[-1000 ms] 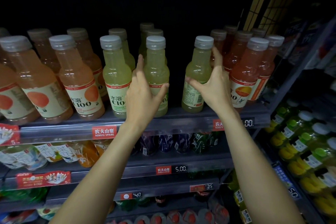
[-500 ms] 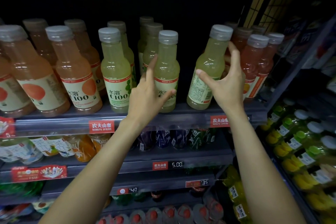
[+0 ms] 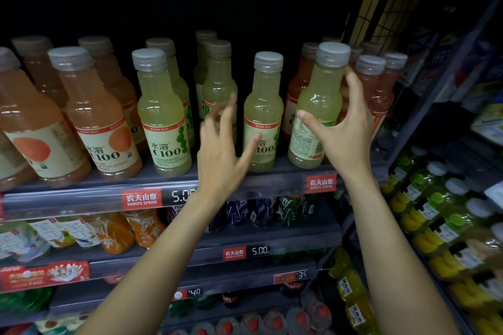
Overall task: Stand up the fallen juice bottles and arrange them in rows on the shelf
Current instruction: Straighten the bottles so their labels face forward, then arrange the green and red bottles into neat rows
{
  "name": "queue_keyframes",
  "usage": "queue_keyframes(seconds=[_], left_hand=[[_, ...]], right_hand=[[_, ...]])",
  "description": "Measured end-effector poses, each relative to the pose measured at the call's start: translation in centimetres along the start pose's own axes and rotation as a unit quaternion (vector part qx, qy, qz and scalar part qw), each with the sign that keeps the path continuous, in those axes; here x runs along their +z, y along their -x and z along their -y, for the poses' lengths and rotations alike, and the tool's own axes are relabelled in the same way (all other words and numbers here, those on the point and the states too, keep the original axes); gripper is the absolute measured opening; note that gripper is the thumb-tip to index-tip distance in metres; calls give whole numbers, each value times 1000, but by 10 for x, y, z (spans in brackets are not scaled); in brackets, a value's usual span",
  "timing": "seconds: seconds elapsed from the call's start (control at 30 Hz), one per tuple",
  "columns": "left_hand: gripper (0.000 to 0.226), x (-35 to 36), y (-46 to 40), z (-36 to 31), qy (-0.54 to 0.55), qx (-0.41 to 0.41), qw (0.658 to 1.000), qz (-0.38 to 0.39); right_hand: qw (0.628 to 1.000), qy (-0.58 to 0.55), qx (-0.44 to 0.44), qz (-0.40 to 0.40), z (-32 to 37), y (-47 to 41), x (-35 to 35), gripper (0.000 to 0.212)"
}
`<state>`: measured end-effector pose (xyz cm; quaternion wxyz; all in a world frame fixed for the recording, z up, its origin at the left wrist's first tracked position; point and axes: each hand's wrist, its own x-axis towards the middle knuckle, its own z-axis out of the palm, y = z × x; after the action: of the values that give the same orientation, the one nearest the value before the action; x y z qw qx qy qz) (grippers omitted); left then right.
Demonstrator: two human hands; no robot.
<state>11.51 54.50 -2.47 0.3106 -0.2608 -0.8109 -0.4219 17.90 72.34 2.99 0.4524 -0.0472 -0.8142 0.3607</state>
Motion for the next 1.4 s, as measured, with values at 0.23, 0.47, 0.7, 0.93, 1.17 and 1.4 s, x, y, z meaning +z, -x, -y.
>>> queue_keyframes(seconds=[0.23, 0.47, 0.7, 0.93, 1.17, 1.4], left_hand=[[122, 8, -21, 5, 169, -164, 969, 77], [120, 16, -26, 11, 164, -150, 968, 113], [99, 16, -32, 8, 200, -136, 960, 139], [87, 22, -33, 1, 196, -112, 962, 152], [83, 19, -34, 8, 173, -72, 970, 157], [41, 16, -42, 26, 200, -78, 976, -33]], right_hand=[[1000, -12, -5, 12, 0, -4, 7, 84], [1000, -1, -13, 10, 0, -7, 5, 84], [1000, -9, -4, 19, -2, -9, 5, 83], [1000, -6, 0, 29, -6, -7, 6, 83], [999, -17, 22, 34, -7, -7, 18, 86], [999, -12, 35, 34, -16, -5, 23, 87]])
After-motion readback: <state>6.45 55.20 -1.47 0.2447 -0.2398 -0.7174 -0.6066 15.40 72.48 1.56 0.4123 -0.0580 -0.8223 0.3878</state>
